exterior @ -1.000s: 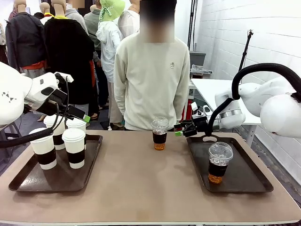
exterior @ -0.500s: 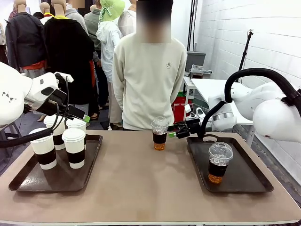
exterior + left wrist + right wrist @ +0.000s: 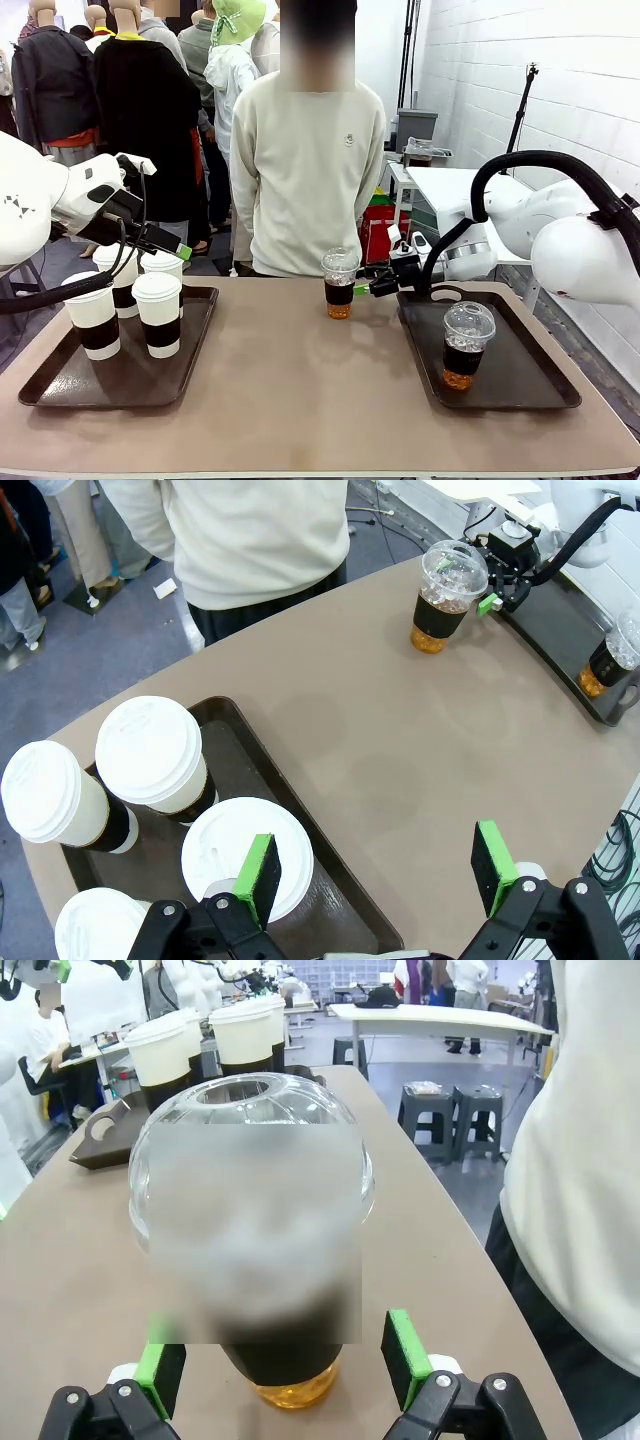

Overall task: Distribute the coffee onto the tray.
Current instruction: Pick up another iced Americano from the middle of the table and place it on the right Handle tray.

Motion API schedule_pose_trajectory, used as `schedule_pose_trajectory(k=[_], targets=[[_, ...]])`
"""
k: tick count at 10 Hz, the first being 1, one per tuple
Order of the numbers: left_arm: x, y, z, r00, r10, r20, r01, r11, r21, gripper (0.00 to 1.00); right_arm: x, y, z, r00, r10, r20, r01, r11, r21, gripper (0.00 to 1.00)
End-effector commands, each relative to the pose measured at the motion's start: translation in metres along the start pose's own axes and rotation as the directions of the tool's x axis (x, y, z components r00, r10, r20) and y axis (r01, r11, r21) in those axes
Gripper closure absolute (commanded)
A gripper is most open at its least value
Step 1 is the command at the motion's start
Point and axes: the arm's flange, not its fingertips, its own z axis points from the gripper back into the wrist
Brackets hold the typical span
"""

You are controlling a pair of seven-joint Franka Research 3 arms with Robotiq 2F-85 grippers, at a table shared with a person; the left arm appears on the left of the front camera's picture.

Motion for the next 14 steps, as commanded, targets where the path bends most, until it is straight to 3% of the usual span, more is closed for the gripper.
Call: schedule_pose_trajectory(k=[1,11,12,14], targets=[[-0.001,0.002,0.000,1.000,-0.002,-0.002,0.002,1.000,-0.004,0.00,0.003,-0.009,-0.008,1.000,-0.007,0.010,0.007,1.000,0.016,0.00],[-0.001,0.002,0.000,1.000,-0.002,-0.002,0.002,1.000,-0.004,0.00,0.000,-0.016,-0.040,0.999,-0.035,-0.005,0.035,0.994,0.107,0.00],[-0.001,0.002,0.000,1.000,-0.002,-0.002,0.002,1.000,-0.004,0.00,0.000,-0.016,-0.039,0.998,-0.056,-0.002,0.056,0.993,0.101,0.20],[-0.001,0.002,0.000,1.000,-0.002,-0.002,0.002,1.000,-0.004,0.00,0.000,-0.015,-0.038,0.999,-0.046,-0.004,0.046,0.993,0.108,0.20]])
